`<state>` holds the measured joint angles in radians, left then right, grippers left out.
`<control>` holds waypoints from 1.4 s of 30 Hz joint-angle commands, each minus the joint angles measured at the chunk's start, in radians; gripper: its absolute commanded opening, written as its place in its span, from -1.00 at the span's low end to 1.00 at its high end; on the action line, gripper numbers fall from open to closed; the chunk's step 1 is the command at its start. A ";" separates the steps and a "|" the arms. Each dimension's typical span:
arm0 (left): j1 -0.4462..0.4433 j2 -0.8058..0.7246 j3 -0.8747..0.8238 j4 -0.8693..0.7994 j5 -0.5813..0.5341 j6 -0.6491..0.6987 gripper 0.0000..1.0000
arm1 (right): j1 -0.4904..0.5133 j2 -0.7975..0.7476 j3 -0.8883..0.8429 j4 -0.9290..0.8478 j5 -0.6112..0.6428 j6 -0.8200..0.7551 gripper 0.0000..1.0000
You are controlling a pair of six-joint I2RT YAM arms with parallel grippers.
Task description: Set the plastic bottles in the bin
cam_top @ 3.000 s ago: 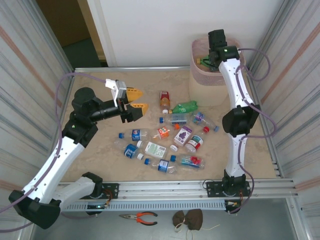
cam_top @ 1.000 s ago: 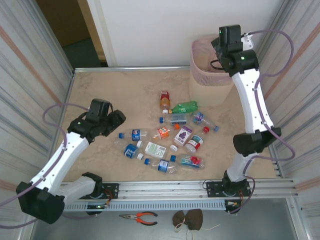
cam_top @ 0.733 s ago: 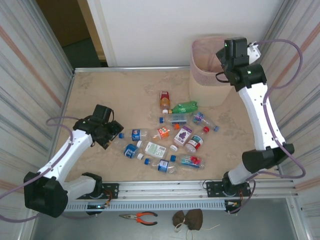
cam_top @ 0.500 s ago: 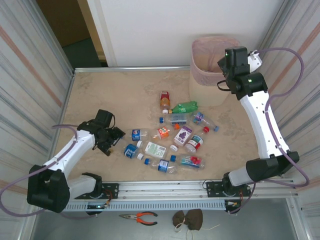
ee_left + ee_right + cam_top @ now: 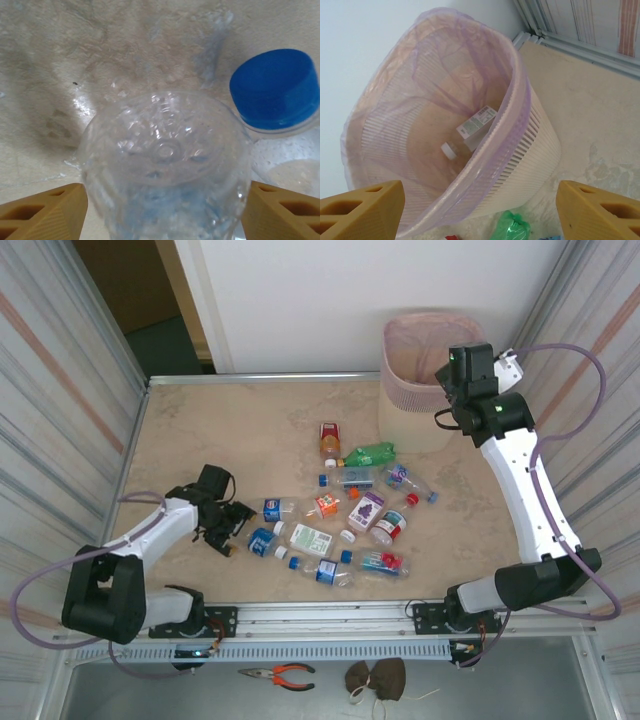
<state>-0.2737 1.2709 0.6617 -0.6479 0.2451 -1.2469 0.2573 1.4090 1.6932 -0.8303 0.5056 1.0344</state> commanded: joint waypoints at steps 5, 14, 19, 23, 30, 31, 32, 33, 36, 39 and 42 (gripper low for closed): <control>0.018 0.024 -0.033 0.031 0.028 -0.026 0.38 | -0.003 -0.043 -0.014 0.011 0.041 -0.019 0.55; 0.025 -0.056 -0.006 -0.041 -0.008 0.002 0.24 | 0.000 -0.058 -0.009 0.013 0.041 -0.023 0.52; 0.034 -0.168 0.028 -0.122 -0.055 0.047 0.22 | 0.005 -0.103 -0.056 0.101 -0.020 -0.095 0.49; 0.040 -0.285 0.051 -0.113 -0.069 0.127 0.15 | 0.007 -0.186 -0.177 0.321 -0.200 -0.270 0.46; 0.042 -0.491 0.039 0.120 -0.012 0.325 -0.03 | 0.007 -0.276 -0.325 0.586 -0.615 -0.468 0.46; 0.043 -0.520 0.031 0.173 0.007 0.354 -0.06 | 0.006 -0.283 -0.337 0.611 -0.673 -0.484 0.46; 0.042 -0.544 0.024 0.229 0.024 0.380 -0.09 | 0.007 -0.284 -0.350 0.632 -0.731 -0.495 0.46; 0.042 -0.562 0.022 0.269 0.041 0.400 -0.11 | 0.008 -0.287 -0.359 0.651 -0.785 -0.504 0.46; 0.044 -0.595 0.035 0.379 0.103 0.502 -0.14 | 0.020 -0.290 -0.389 0.708 -0.949 -0.545 0.46; 0.044 -0.596 0.060 0.472 0.196 0.605 -0.11 | 0.061 -0.302 -0.422 0.747 -1.047 -0.610 0.46; 0.044 -0.570 0.092 0.577 0.313 0.676 -0.04 | 0.129 -0.321 -0.455 0.758 -1.078 -0.703 0.50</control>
<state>-0.2348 0.6914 0.7002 -0.2424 0.4099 -0.7105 0.3435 1.1271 1.2568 -0.1383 -0.4389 0.4557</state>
